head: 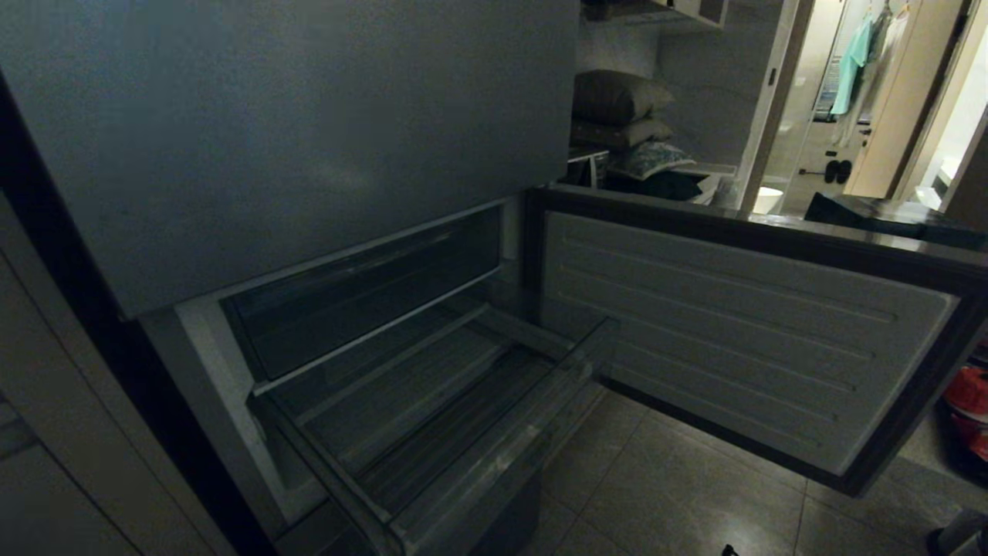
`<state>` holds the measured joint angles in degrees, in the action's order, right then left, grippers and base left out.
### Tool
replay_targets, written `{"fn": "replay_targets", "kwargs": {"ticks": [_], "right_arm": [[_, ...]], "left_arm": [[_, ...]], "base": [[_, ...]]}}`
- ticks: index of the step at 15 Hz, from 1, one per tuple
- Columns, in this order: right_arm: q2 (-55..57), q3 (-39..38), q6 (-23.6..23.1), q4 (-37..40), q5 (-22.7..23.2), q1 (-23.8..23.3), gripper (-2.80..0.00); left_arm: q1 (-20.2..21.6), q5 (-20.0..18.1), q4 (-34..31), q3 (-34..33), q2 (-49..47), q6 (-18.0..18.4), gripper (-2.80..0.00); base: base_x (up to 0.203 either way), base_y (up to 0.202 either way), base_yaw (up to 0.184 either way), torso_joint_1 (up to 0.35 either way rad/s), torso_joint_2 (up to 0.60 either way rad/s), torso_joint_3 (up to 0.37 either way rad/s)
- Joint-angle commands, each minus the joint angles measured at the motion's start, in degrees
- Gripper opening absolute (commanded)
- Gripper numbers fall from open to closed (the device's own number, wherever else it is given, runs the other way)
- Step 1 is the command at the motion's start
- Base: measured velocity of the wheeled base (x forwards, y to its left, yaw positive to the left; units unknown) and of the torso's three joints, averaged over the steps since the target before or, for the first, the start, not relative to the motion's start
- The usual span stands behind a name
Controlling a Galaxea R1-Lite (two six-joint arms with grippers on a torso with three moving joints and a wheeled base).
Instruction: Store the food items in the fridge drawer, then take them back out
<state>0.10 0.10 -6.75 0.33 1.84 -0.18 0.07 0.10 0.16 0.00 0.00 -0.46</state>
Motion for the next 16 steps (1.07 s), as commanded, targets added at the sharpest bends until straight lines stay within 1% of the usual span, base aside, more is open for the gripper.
{"fn": "replay_targets", "kwargs": {"ticks": [1,3,16], "right_arm": [[-0.2,0.0,0.5,0.2,0.0,0.0,-2.8],[-0.2,0.0,2.3,0.0,-0.7,0.0,-2.8],[-0.2,0.0,3.2,-0.1,-0.9,0.0,-2.8]], "left_arm": [[0.0,0.1,0.0,0.0,-0.1,0.0,-2.8],[0.0,0.1,0.0,0.0,0.0,0.0,-2.8],[0.0,0.1,0.0,0.0,-0.1,0.0,-2.8]], "base": [[0.0,0.0,0.0,0.0,0.0,0.0],[0.001,-0.001,0.044,0.001,0.0,0.001],[0.001,-0.008,0.173,0.003,0.0,0.002]]}}
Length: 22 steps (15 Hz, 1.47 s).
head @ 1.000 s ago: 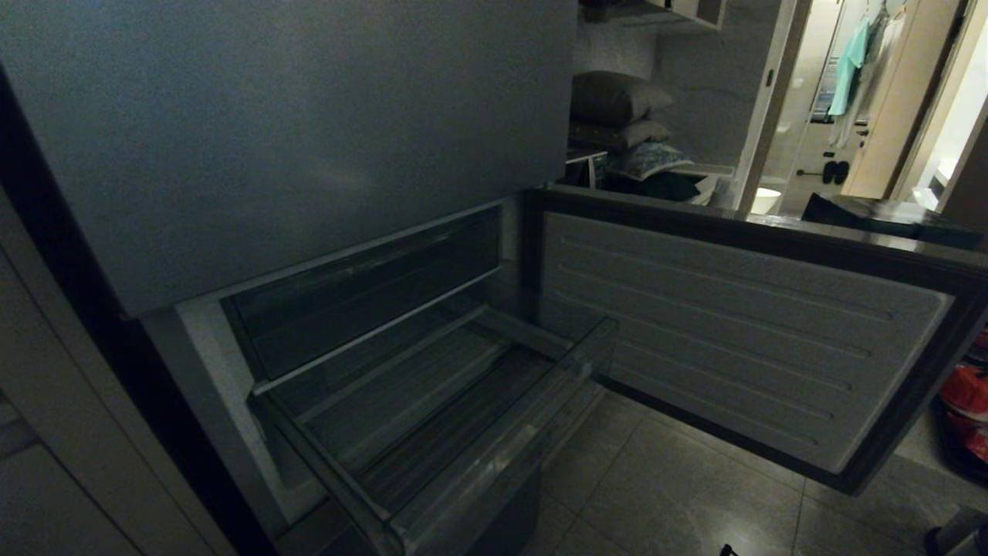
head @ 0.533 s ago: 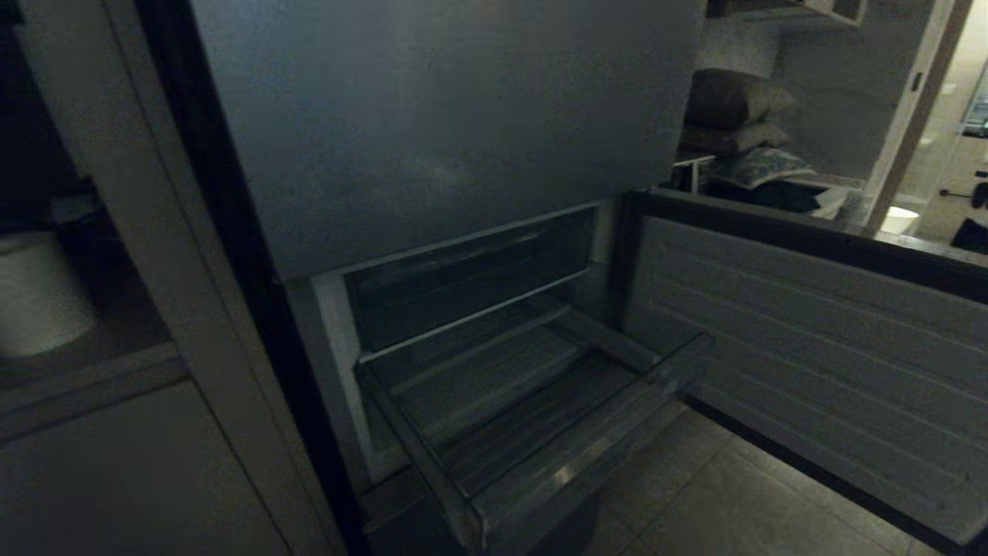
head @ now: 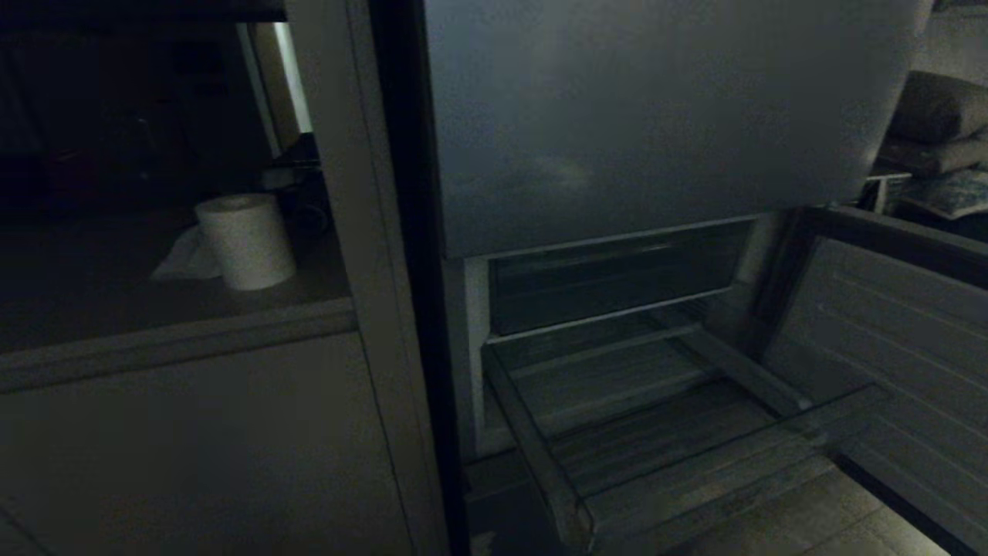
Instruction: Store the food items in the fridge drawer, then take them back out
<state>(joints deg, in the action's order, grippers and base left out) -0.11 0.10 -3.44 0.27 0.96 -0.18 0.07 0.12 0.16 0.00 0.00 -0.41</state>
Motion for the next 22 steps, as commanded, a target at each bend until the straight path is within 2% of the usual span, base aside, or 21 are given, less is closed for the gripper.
{"fn": "replay_targets", "kwargs": {"ticks": [1,8,11,14,17,22], "right_arm": [[0.0,0.0,0.2,0.0,0.0,0.0,-2.8],[0.0,0.0,0.0,0.0,0.1,0.0,-2.8],[0.0,0.7,-1.4,1.1,-0.1,0.0,-2.8],[4.1,11.3,-0.6,14.0,-0.1,-0.1,-2.8],[19.2,18.3,3.0,20.7,0.4,-0.1,-2.8],[56.8,27.2,6.7,23.2,2.7,-0.1,-2.8]], "left_arm": [[0.0,0.0,0.0,0.0,0.0,0.0,-2.8],[0.0,0.0,0.0,0.0,-0.1,0.0,-2.8],[0.0,0.1,0.0,0.0,0.0,0.0,-2.8],[0.0,0.1,0.0,0.0,0.0,0.0,-2.8],[0.0,0.0,0.0,0.0,0.0,0.0,-2.8],[0.0,0.0,0.0,0.0,0.0,0.0,-2.8]], "base": [[-0.001,-0.006,0.18,0.002,0.0,0.004],[-0.001,-0.007,0.168,0.004,0.0,0.004],[0.0,-0.001,0.028,0.0,0.0,0.001],[0.0,0.0,0.0,0.0,0.0,0.0],[0.0,0.0,0.0,0.0,0.0,0.0],[0.0,0.0,0.0,0.0,0.0,0.0]]}}
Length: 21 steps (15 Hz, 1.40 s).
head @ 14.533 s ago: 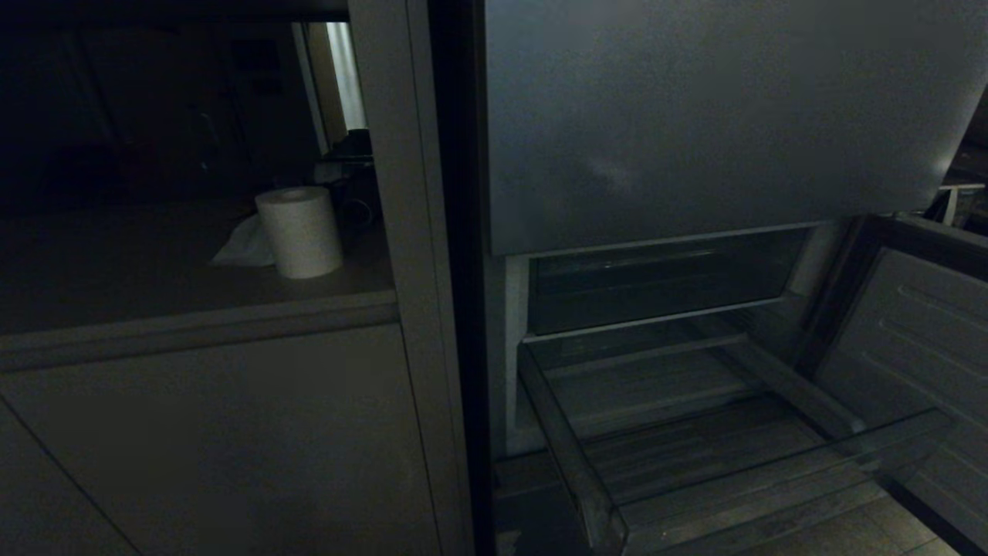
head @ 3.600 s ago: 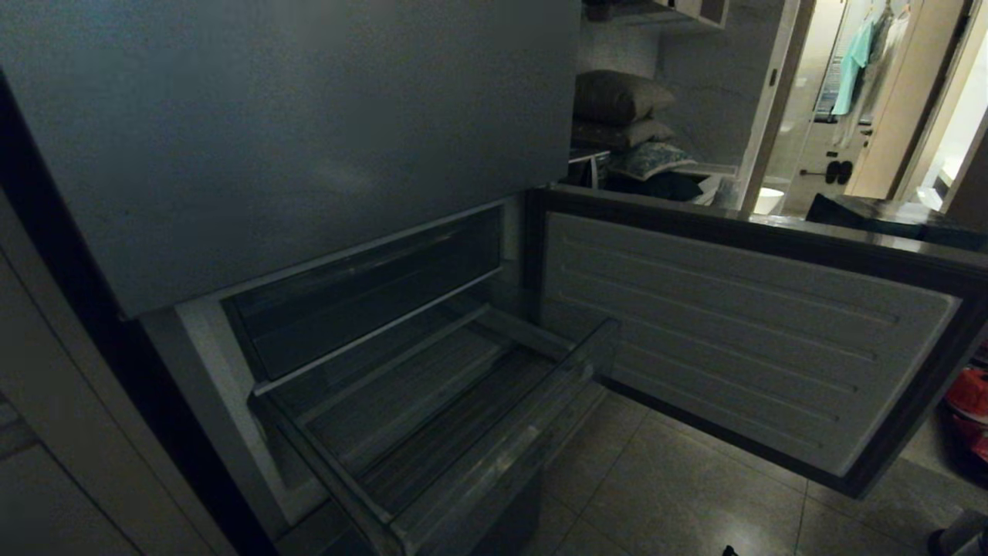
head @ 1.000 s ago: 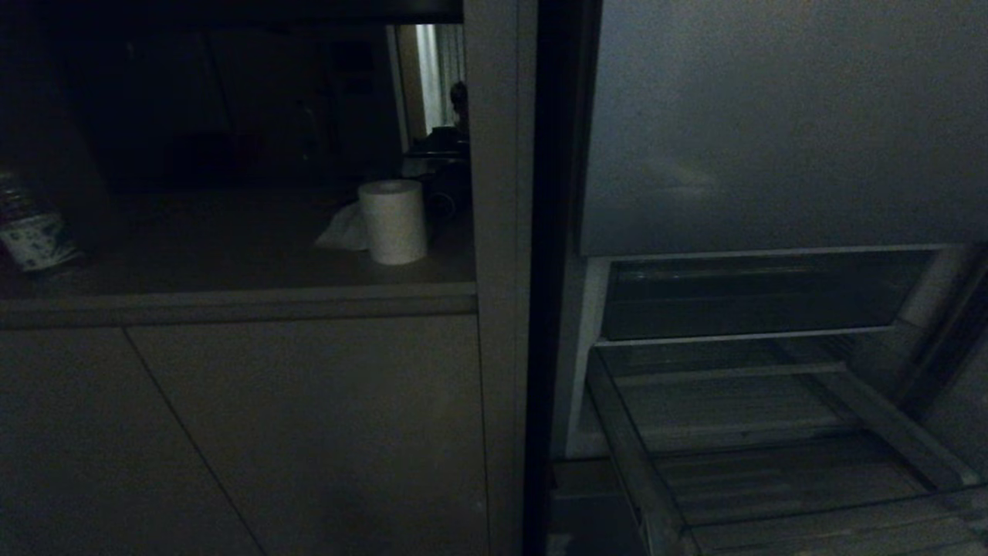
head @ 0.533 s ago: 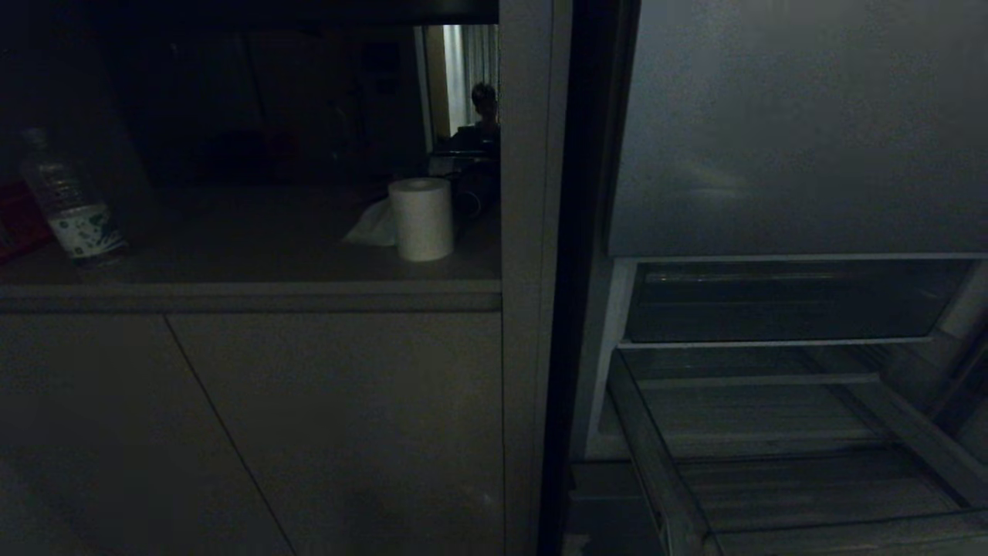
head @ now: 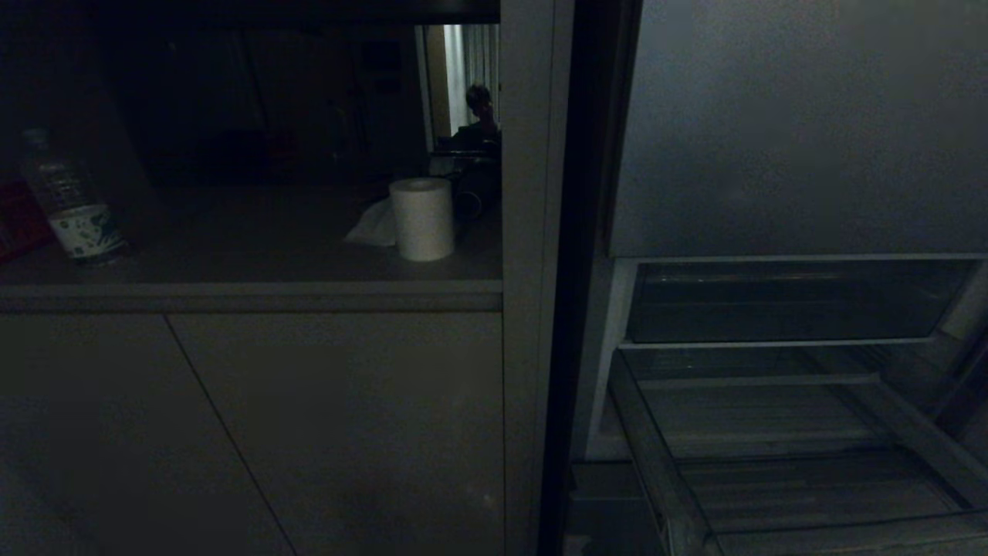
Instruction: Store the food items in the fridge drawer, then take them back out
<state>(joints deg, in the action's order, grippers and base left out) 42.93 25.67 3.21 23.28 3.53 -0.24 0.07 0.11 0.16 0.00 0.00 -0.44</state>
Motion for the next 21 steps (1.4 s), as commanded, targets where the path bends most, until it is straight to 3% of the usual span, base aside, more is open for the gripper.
{"fn": "replay_targets", "kwargs": {"ticks": [1,5,7,9,11,12,14,18,21], "right_arm": [[20.4,3.4,0.3,0.0,0.8,0.0,-2.8],[41.5,9.3,0.7,-2.8,3.3,0.0,-2.8],[49.2,10.5,0.9,-8.8,4.1,0.1,-2.8],[55.2,11.3,2.8,-22.3,4.3,0.1,-2.8],[57.4,9.7,9.2,-41.1,4.4,0.9,-2.8],[57.7,6.8,11.6,-49.3,4.4,1.5,-2.8],[56.8,0.8,13.7,-58.7,4.5,2.0,-2.8],[45.4,-7.1,14.0,-61.3,4.8,2.2,-2.8],[31.0,-10.9,12.1,-58.1,4.7,2.2,-2.8]], "left_arm": [[0.0,0.0,0.0,0.0,0.0,0.0,-2.8],[0.0,0.0,0.0,0.0,0.0,0.0,-2.8],[0.0,0.1,0.0,0.0,0.0,-0.1,-2.8],[0.0,0.0,0.0,0.0,0.0,0.0,-2.8],[0.0,0.1,0.0,0.0,0.0,0.0,-2.8],[0.0,0.0,0.0,0.0,0.0,0.0,-2.8],[0.0,0.1,0.0,0.0,0.0,0.0,-2.8],[0.0,0.0,0.0,0.0,-0.1,0.0,-2.8],[0.0,0.0,0.0,0.0,0.0,0.0,-2.8]], "base": [[0.0,0.0,0.0,0.0,0.0,0.0],[0.0,0.0,0.0,0.0,0.0,0.0],[0.0,0.0,0.0,0.0,0.0,0.0],[0.0,0.0,0.0,0.0,0.0,0.0],[0.0,0.0,0.0,0.0,0.0,0.0],[0.0,0.0,0.0,0.0,0.0,0.0],[0.0,0.0,0.0,0.0,0.0,0.0],[0.0,0.0,0.0,0.0,0.0,0.0],[0.0,0.0,0.0,0.0,0.0,0.0]]}}
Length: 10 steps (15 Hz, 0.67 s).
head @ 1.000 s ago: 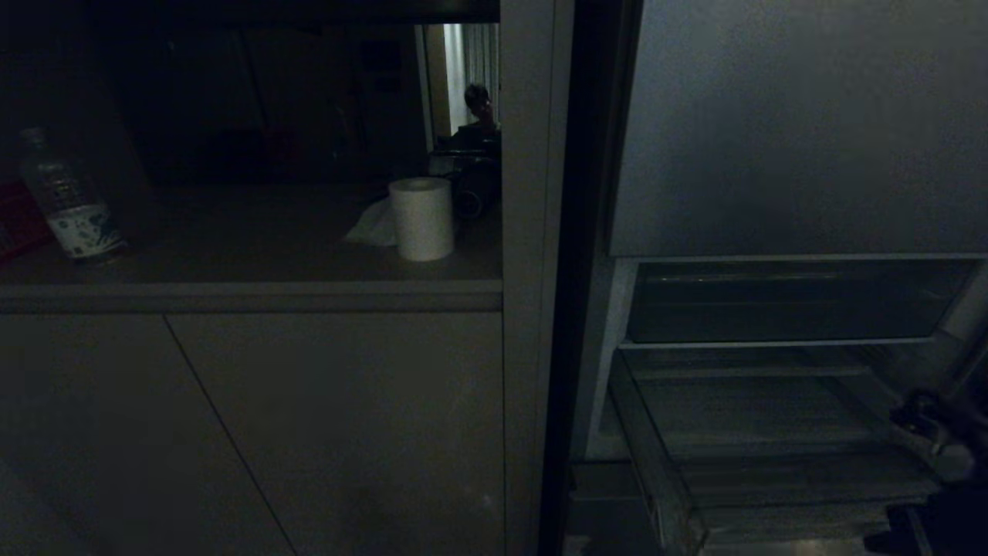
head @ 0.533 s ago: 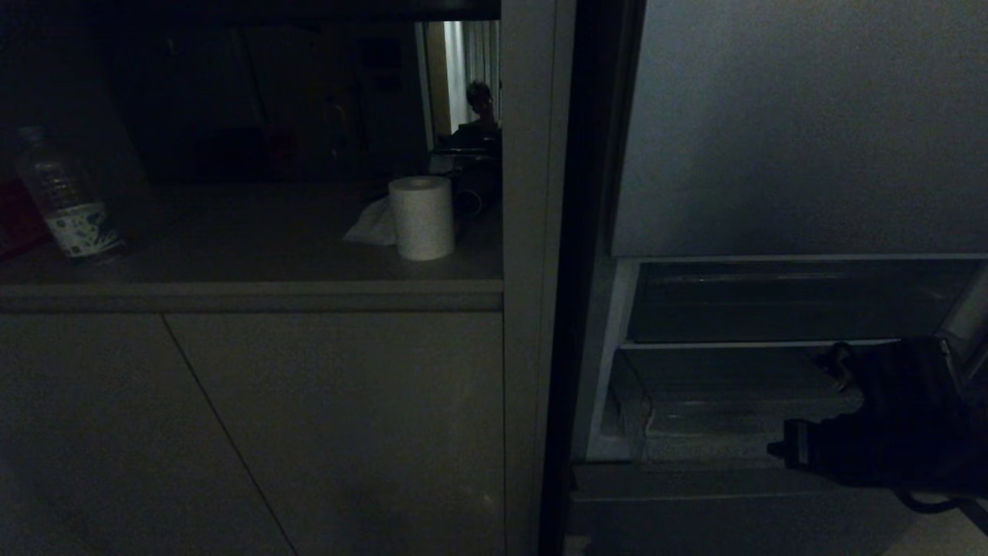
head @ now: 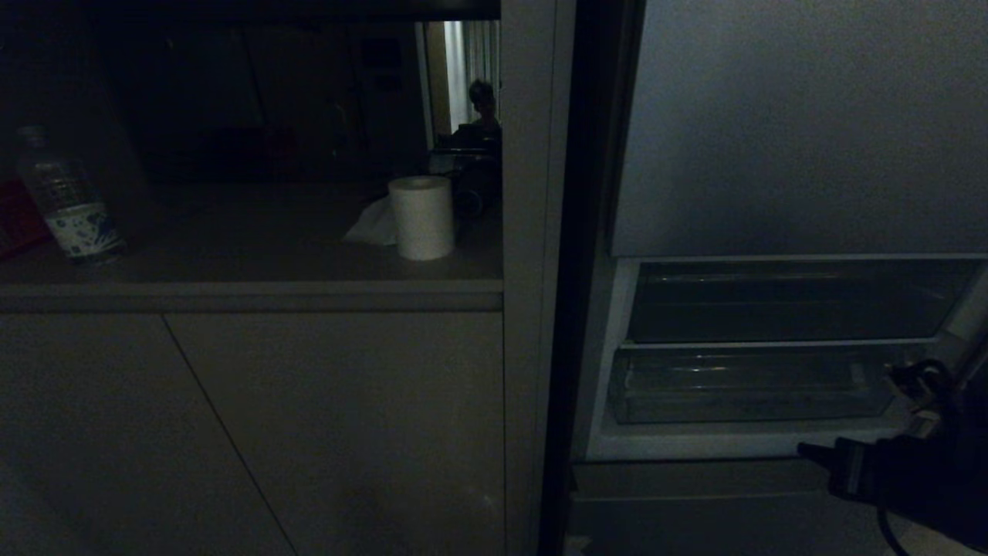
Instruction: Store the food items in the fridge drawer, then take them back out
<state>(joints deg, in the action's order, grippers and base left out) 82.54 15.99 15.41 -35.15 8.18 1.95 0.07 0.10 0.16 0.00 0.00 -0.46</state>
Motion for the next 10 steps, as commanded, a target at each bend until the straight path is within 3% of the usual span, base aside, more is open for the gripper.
{"fn": "replay_targets", "kwargs": {"ticks": [1,7,10], "right_arm": [[-14.6,-1.8,-1.0,3.1,0.0,0.1,-2.8],[-57.6,-2.2,-7.1,30.0,-1.6,-0.1,-2.8],[-74.5,-7.8,-14.6,39.2,-7.5,-0.8,-2.8]], "left_arm": [[0.0,0.0,0.0,0.0,-0.1,0.0,-2.8],[0.0,0.0,0.0,0.0,0.0,0.0,-2.8],[0.0,0.0,0.0,0.0,0.0,0.0,-2.8]], "base": [[0.0,0.0,0.0,0.0,0.0,0.0],[0.0,0.0,0.0,0.0,0.0,0.0],[0.0,0.0,0.0,0.0,0.0,0.0]]}}
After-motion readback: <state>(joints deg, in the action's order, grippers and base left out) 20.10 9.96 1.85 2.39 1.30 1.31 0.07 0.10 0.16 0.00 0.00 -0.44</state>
